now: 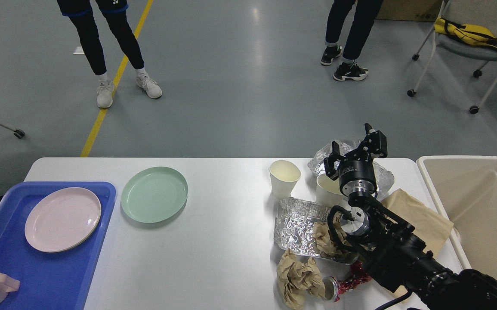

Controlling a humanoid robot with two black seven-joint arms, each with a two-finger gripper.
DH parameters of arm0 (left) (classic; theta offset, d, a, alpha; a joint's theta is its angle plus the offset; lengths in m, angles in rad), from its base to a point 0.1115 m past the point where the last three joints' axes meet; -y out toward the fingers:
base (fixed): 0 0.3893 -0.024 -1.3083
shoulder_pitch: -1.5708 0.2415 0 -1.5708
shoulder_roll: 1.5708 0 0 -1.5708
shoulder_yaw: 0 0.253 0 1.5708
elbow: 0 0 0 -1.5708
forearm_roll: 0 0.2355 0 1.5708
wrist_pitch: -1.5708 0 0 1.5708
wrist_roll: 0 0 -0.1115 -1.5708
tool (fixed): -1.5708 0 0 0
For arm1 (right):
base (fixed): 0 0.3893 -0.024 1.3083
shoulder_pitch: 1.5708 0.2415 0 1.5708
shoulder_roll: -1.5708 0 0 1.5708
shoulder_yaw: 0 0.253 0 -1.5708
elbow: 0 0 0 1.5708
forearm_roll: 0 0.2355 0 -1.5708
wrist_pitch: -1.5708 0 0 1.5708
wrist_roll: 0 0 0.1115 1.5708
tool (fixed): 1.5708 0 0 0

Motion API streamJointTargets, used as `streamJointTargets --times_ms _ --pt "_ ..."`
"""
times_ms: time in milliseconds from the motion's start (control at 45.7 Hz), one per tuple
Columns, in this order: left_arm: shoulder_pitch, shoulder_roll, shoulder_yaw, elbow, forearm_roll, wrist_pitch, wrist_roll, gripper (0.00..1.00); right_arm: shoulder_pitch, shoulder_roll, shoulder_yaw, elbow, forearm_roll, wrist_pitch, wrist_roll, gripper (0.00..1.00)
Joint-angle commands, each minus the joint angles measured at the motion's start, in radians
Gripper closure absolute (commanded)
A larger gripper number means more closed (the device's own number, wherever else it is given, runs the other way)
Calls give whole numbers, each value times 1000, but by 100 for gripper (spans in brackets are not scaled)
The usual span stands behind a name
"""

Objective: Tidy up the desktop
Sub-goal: 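Lift the teal mug and carry it toward the blue tray, then lower the mug into the blue tray corner and open the left gripper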

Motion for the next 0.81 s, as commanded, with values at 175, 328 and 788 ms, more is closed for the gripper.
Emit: streamJointTargets --times_ms 175,328,788 --pt "152 -14 -80 -8 -36 127 -9 100 0 0 0 0 0 0 1 0" --pt "256 -12 -115 7 -42 222 -9 100 0 0 0 0 0 0 -1 0" --pt "592 -54 -379 75 -108 339 -10 99 2 0 0 0 0 0 -1 0"
